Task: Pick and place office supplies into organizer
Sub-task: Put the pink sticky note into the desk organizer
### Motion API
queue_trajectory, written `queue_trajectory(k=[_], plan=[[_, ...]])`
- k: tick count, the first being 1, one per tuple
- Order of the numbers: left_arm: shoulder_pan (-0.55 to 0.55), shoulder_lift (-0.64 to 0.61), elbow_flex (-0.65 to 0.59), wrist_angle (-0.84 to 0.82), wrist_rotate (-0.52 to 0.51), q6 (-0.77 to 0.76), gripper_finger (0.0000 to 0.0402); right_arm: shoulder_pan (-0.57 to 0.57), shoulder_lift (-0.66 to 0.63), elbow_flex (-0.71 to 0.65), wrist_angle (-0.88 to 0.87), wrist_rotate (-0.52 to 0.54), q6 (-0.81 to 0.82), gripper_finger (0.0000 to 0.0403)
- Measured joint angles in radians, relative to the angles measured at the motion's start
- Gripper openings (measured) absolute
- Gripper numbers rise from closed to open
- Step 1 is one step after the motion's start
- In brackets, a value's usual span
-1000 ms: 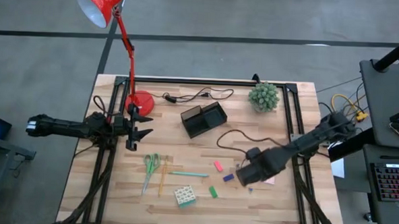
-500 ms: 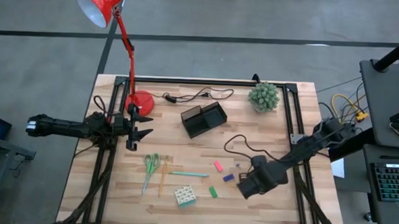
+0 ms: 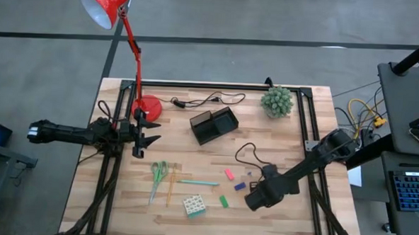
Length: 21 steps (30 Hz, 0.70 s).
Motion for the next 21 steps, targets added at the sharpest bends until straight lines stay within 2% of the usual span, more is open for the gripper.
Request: queue_trajectory(k=[21], plan=[[0.000,0.002,0.000,-0.009,0.000,0.000,0.0187,0.000,0.109,-0.032,-0.013,0.002,-0.010,0.0173]])
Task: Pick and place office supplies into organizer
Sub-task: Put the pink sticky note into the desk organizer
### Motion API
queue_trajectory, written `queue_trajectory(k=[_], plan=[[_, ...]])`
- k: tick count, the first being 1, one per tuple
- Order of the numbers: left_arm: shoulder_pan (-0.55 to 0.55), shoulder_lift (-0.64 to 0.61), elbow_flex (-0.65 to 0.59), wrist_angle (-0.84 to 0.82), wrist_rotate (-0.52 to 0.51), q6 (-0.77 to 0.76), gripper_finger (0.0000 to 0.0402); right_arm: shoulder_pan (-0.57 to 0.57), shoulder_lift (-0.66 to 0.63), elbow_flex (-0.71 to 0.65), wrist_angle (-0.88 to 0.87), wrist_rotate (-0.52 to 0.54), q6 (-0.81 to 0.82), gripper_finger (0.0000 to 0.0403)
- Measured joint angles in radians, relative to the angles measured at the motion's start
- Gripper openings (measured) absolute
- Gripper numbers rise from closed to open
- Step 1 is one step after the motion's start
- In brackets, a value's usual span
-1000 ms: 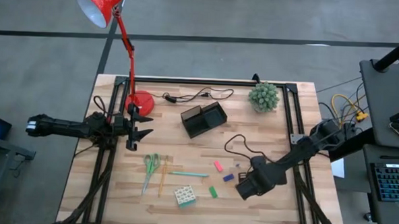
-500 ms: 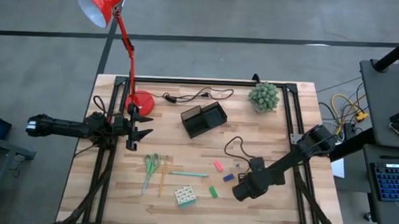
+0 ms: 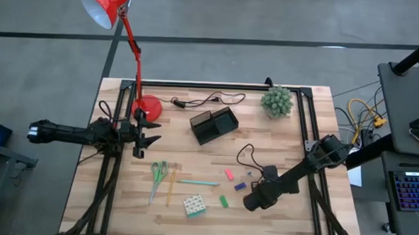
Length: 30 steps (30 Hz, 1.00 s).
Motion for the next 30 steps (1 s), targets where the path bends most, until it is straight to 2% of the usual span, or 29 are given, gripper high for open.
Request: queue_trajectory(k=[6,10,17,23,30], plan=[[0.000,0.000,0.000,0.002,0.000,0.000,0.0187,0.000,0.016,-0.001,0.005,-0.002,0.000,0.0163],[0.000,-0.001,0.000,0.001,0.000,0.000,0.0187,0.000,0.016,-0.001,0.008,-0.002,0.000,0.0142],[0.000,0.000,0.000,0.001,0.000,0.000,0.0187,0.000,0.015,-0.003,0.012,-0.011,-0.001,0.0080],[0.000,0.000,0.000,0.002,0.000,0.000,0.0187,-0.001,0.013,-0.008,0.056,-0.024,-0.082,0.0018],[0.000,-0.002,0.000,0.002,0.000,0.000,0.0187,-0.002,0.013,-0.010,0.053,-0.066,-0.107,0.0009]])
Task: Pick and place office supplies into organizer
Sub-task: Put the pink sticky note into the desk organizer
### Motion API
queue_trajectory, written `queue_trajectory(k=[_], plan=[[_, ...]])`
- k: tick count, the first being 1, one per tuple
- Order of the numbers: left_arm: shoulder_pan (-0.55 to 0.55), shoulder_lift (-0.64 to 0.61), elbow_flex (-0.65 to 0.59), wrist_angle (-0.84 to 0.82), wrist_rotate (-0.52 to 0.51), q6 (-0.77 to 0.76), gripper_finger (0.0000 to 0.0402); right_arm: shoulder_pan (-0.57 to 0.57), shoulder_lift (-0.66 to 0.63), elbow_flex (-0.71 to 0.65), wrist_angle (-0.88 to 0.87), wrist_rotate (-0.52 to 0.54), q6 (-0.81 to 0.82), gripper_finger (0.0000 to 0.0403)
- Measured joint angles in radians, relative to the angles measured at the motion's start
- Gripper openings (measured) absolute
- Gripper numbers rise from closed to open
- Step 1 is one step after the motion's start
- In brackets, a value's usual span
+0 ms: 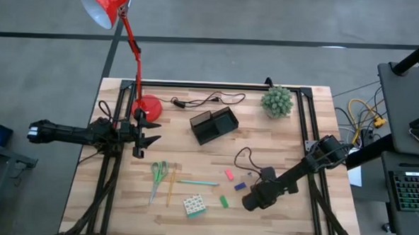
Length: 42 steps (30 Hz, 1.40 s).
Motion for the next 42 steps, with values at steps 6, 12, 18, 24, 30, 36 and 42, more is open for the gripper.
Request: queue_trajectory(k=[6,12,18,24,30,36,42], plan=[[0.000,0.001,0.000,0.000,0.000,0.000,0.0187,0.000,-0.001,0.014,-0.005,-0.004,-0.028,0.0008],[0.000,0.001,0.000,0.000,0.000,0.000,0.0187,0.000,-0.001,0.046,-0.036,-0.003,-0.044,0.0008],[0.000,-0.001,0.000,0.000,0.000,0.000,0.0187,0.000,-0.001,0.111,-0.129,0.004,-0.061,0.0008],[0.000,0.000,0.000,0.001,0.000,0.000,0.0187,0.000,-0.001,0.178,-0.212,0.016,-0.070,0.0008],[0.000,0.000,0.000,0.000,0.000,0.000,0.0187,0.000,-0.002,0.232,-0.238,0.102,-0.093,0.0008],[0.000,0.000,0.000,0.001,0.000,0.000,0.0187,-0.009,-0.002,0.282,-0.238,0.207,-0.107,0.0008],[0.000,0.000,0.000,0.001,0.000,0.000,0.0187,-0.027,-0.002,0.326,-0.239,0.295,-0.154,0.0008]])
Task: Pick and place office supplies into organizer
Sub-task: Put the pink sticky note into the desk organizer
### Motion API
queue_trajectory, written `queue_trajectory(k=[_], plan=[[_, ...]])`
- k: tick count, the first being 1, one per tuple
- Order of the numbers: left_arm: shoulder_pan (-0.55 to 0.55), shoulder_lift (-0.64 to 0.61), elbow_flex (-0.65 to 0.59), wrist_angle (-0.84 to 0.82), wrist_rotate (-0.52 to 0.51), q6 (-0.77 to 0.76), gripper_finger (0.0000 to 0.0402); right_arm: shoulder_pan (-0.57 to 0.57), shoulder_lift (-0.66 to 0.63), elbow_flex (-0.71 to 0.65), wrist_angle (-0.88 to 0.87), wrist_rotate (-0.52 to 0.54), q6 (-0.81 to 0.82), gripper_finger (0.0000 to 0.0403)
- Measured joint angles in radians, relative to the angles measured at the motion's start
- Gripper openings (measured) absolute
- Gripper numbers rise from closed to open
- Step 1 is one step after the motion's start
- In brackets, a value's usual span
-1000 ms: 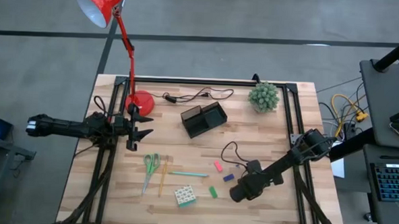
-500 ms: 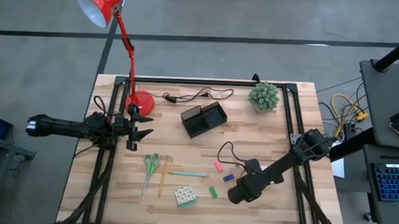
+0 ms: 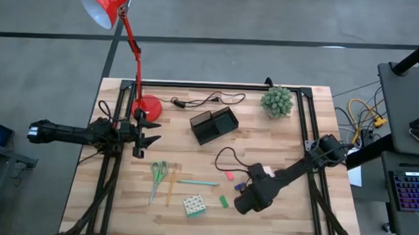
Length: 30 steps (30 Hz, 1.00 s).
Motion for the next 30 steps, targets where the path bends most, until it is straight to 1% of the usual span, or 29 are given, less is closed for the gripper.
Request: queue_trajectory(k=[9,15,25,30], plan=[[0.000,0.000,0.000,-0.001,0.000,0.000,0.0187,-0.069,0.000,0.060,0.000,0.088,-0.129,0.0008],[0.000,0.001,0.000,-0.003,0.000,0.000,0.0187,-0.145,0.000,0.119,0.002,0.185,-0.271,0.0008],[0.000,0.001,0.000,-0.022,0.000,0.000,0.0187,-0.335,0.000,0.222,0.011,0.295,-0.570,0.0008],[0.000,0.001,0.000,-0.025,0.000,0.000,0.0187,-0.440,0.000,0.235,0.085,0.343,-0.717,0.0008]])
